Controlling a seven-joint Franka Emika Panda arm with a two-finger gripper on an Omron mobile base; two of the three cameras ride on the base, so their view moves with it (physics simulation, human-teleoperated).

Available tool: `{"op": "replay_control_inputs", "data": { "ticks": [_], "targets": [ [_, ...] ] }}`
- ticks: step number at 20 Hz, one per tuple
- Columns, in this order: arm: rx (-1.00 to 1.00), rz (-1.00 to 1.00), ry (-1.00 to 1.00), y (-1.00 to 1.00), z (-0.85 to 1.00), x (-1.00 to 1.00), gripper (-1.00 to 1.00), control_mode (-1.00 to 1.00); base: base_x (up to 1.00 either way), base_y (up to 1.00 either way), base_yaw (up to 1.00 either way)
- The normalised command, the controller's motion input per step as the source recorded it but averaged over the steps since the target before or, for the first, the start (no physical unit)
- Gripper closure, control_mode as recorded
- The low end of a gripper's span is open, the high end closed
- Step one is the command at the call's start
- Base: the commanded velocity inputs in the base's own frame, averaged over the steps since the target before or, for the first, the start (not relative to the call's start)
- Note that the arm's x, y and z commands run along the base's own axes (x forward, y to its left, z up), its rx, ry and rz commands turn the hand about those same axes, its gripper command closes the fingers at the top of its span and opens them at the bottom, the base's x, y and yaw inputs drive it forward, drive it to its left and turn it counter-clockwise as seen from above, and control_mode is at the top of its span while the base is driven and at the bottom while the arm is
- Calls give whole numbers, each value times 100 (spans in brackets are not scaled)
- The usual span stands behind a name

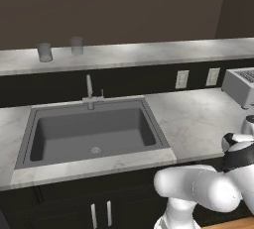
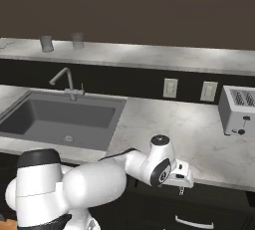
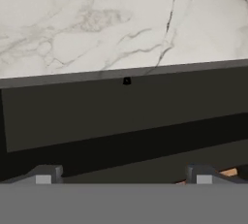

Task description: Take the tongs from the drawer on the right and place them on the dining counter next to the tray containing the kebab skewer.

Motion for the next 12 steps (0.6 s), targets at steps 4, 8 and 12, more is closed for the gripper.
{"op": "replay_control_inputs", "data": {
  "ticks": [4, 8, 12],
  "targets": [
    [0, 0, 0, -10, -24, 0, -100, -100, 0, 0, 0],
    [0, 0, 0, -12, -23, -5, -100, -100, 0, 0, 0],
    [0, 0, 0, -11, -21, -8, -100, -100, 0, 0, 0]
  ]
}}
